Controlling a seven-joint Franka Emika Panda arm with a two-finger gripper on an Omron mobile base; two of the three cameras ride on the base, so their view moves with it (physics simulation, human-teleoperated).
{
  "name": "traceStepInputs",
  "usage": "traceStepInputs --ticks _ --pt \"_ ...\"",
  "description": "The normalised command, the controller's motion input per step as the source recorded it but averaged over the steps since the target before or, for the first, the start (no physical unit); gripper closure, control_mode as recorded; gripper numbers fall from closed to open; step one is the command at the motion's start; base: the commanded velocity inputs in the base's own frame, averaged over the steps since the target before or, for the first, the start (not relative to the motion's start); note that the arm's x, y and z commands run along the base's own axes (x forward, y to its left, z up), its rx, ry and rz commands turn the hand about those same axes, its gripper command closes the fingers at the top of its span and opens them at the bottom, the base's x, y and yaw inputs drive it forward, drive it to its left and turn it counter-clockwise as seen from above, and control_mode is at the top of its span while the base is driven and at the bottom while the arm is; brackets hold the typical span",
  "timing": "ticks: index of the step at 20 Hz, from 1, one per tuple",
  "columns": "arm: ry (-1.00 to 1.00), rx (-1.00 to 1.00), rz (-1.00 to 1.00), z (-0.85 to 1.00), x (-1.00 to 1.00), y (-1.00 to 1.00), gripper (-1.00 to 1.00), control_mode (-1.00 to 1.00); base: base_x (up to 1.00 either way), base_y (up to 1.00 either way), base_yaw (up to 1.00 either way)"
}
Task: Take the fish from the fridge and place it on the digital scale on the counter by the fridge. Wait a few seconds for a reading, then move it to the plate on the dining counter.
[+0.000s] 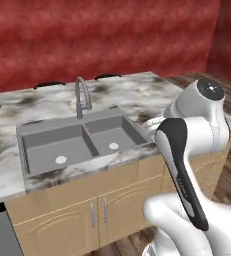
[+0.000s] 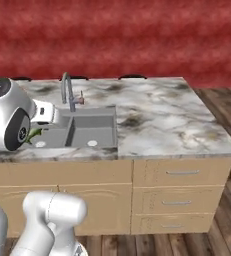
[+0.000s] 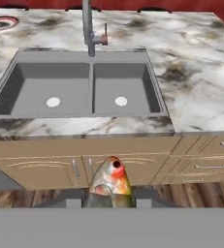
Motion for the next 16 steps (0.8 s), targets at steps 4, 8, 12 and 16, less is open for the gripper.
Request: traceStepInputs --ticks 4,8,12,16 --pt "0.0 0.0 0.0 0.0 0.0 0.0 1.0 1.0 0.1 -1.0 -0.41" --pt "0.0 0.0 0.0 0.0 0.0 0.0 1.0 1.0 0.5 -1.0 -0.24" --pt "0.0 0.0 0.0 0.0 0.0 0.0 1.0 1.0 0.74 -1.0 -0.03" --pt "0.0 0.0 0.0 0.0 0.0 0.0 1.0 1.0 0.71 -1.0 0.11"
